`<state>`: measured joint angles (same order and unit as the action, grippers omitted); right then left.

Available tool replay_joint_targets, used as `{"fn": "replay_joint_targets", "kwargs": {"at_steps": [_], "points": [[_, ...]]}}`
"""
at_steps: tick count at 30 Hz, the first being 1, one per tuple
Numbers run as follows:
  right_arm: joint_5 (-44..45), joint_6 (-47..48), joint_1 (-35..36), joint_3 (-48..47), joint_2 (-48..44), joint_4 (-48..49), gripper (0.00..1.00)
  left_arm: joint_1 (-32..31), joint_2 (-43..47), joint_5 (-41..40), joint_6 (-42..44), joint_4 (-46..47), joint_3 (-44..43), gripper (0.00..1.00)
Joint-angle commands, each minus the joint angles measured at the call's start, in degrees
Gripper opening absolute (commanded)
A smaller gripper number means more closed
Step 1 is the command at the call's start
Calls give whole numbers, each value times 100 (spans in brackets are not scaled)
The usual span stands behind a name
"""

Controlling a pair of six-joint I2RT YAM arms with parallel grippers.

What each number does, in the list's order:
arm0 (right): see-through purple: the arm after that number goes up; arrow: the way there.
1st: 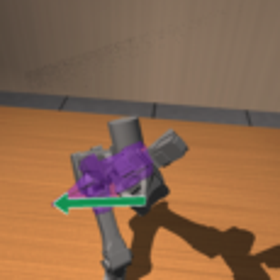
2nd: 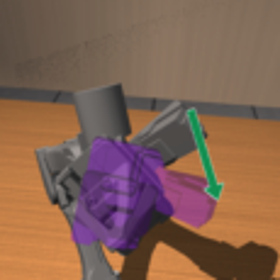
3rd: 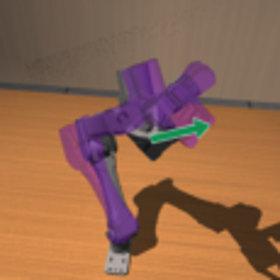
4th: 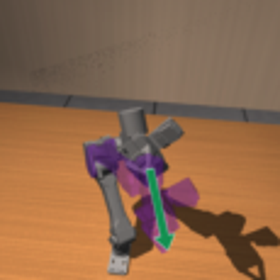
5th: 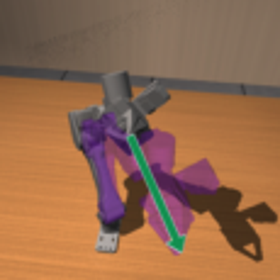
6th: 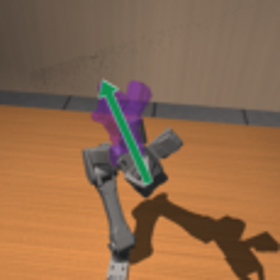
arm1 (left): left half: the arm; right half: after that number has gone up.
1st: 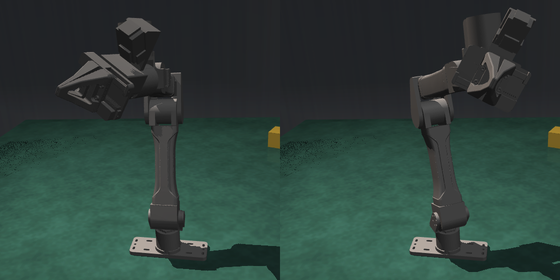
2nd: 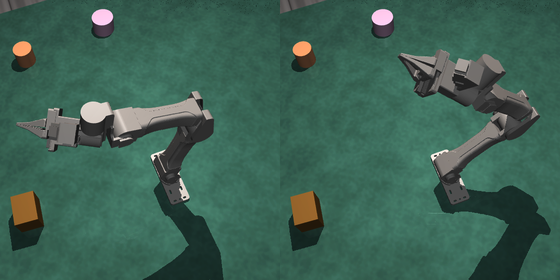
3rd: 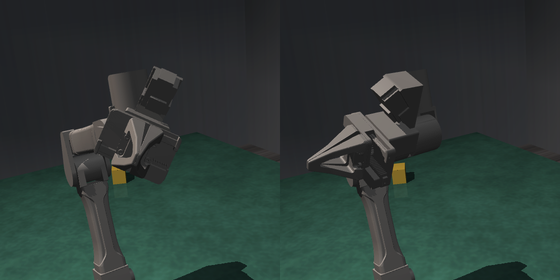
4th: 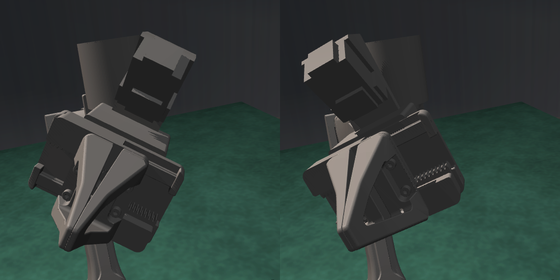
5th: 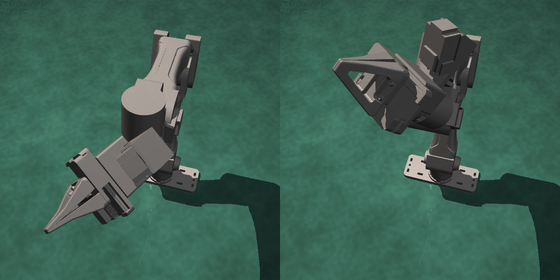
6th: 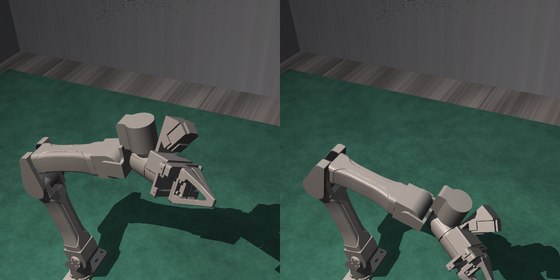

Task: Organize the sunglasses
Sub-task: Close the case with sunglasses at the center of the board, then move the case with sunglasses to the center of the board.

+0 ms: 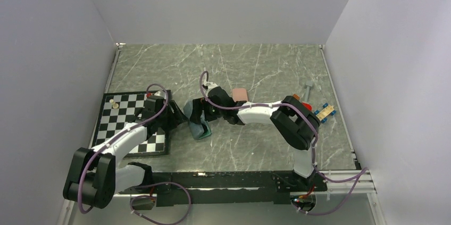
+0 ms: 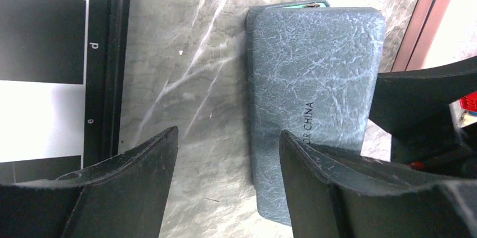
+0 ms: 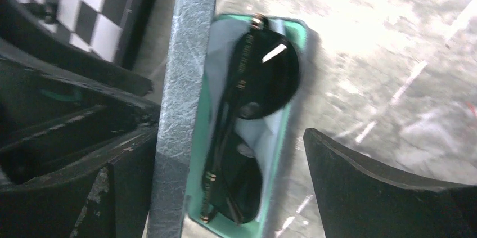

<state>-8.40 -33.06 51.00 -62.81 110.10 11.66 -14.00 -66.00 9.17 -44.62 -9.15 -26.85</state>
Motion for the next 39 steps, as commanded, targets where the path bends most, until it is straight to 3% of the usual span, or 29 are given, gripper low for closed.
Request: {"fn": "replay_joint_targets", "kwargs": {"at_steps": [1,6,8,11,16,22,29,34,39], "points": [[896,442,-108,305,223,-1126,96,-4,-95,221,76,329,-259,70],[507,455,-102,303,354,-996,91,-14,-149,251,59,399,-259,70],[256,410,-112,289,472,-952,83,-15,-201,282,46,434,-268,70],[88,295,-107,204,639,-1040,61,-36,-304,336,8,502,-284,70],[299,172,-117,259,661,-1069,50,-114,-572,378,-54,694,-341,69],[365,99,-164,307,291,-943,54,-199,-1052,463,-66,871,-508,66],[284,-459,-492,974,-521,-57,52,-226,-1581,540,60,1171,-792,62],[417,-799,-705,1474,-894,507,51,-297,-2191,817,401,1283,-1173,52],[528,-1084,-931,1945,-1271,986,51,-465,-2887,1624,1135,1541,-1698,42]]}}
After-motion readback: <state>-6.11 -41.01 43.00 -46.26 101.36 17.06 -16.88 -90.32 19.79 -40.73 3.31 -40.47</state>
